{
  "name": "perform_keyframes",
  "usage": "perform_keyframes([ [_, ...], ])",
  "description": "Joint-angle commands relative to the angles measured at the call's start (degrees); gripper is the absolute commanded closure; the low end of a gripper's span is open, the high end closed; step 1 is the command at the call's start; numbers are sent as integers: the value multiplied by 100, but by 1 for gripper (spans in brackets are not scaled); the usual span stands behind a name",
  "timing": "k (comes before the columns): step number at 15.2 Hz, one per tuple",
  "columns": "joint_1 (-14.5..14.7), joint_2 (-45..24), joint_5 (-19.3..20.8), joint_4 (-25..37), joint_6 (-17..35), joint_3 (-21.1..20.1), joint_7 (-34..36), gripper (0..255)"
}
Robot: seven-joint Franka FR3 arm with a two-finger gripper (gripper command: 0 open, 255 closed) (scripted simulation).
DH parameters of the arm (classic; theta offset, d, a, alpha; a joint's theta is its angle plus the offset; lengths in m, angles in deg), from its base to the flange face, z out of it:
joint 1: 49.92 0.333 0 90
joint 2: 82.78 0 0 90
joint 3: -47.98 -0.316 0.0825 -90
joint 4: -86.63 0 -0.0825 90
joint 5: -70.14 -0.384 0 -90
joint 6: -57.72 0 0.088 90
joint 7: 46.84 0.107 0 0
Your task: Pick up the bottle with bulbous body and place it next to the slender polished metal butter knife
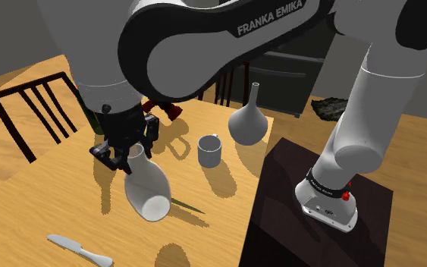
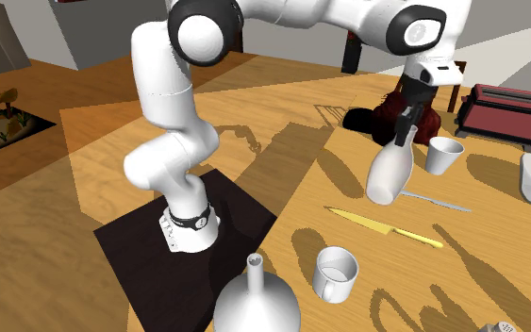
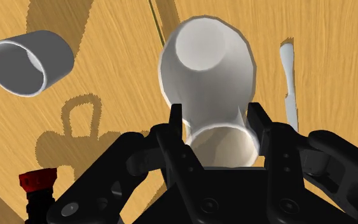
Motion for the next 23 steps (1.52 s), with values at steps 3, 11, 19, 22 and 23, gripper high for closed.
perform_keyframes([
  [3,153,-314,272,-62,260,10,258,255],
  [11,187,-488,451,-507,815,68,396,255],
  [19,195,-519,482,-561,888,79,419,255],
  [22,195,-520,482,-560,888,79,419,0],
  [23,195,-520,483,-560,888,79,419,0],
])
